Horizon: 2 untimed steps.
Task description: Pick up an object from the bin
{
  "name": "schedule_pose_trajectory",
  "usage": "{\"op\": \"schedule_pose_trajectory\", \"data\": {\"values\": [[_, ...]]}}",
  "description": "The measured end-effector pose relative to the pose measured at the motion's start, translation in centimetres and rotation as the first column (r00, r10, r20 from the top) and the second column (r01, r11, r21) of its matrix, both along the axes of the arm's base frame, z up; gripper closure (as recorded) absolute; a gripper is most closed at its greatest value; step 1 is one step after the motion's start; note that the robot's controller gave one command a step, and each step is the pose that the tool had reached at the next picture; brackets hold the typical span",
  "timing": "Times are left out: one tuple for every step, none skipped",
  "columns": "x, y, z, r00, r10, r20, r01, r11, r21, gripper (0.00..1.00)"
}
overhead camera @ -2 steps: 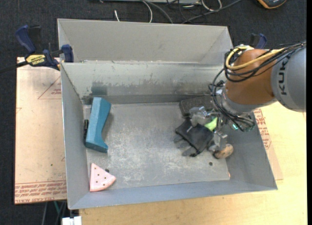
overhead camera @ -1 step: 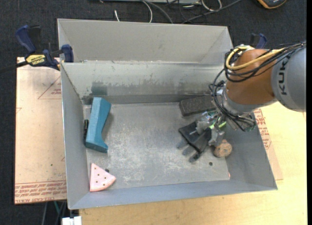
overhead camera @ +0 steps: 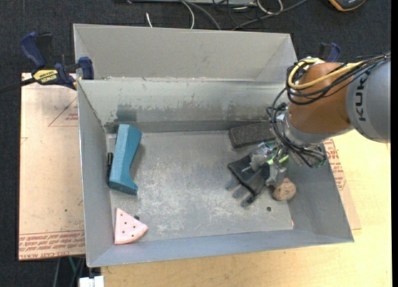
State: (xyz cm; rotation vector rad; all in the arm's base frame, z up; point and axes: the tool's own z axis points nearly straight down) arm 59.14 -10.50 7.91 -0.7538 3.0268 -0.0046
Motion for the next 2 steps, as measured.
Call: {"op": "schedule_pose_trajectory", "data": {"values": [[0.0, -0.5, 5.9, 1.0, -0.013, -0.005, 0.013, 1.0, 0.0, 1.0], [2.8, -1.5, 14.0, 0.997, 0.072, 0.0, -0.072, 0.997, -0.001, 1.0]]}}
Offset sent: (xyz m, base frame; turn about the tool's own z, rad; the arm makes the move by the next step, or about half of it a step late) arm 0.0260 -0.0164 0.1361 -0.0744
